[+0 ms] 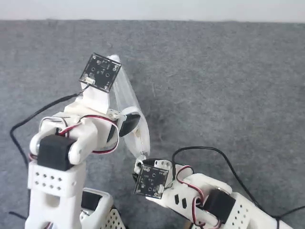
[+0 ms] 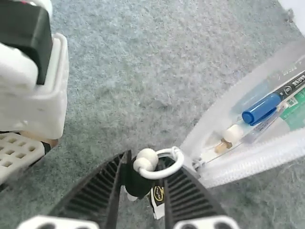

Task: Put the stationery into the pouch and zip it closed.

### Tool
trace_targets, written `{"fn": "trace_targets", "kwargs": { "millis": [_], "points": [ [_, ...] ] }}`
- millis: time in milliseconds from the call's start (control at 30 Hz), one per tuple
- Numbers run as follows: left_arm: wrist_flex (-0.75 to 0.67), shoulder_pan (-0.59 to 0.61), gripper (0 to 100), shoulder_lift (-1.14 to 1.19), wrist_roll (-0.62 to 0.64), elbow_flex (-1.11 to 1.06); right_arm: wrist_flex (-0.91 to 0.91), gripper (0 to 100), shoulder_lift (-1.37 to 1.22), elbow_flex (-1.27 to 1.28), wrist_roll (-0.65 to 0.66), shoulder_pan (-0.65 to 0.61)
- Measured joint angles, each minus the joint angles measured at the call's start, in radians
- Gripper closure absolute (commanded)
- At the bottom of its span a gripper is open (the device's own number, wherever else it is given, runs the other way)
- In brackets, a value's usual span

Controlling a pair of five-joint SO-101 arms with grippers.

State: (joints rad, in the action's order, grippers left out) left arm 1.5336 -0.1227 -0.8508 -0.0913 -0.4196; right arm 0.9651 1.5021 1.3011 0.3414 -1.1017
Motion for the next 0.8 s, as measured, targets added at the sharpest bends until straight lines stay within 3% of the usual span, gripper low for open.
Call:
{"fn": "trace_targets", "kwargs": {
  "millis": [333, 700, 800],
  "points": [
    [0.0, -0.16, 70, 0.0, 0.0, 0.005, 0.0, 99.2, 0.0, 0.0, 0.0, 0.0],
    [0.074, -0.167, 70, -0.034, 0.025, 0.157, 0.002, 99.2, 0.002, 0.002, 0.0, 0.0],
    [0.08, -0.114, 70, -0.086, 0.025, 0.17, 0.002, 99.2, 0.026, 0.002, 0.0, 0.002]
  ]
}}
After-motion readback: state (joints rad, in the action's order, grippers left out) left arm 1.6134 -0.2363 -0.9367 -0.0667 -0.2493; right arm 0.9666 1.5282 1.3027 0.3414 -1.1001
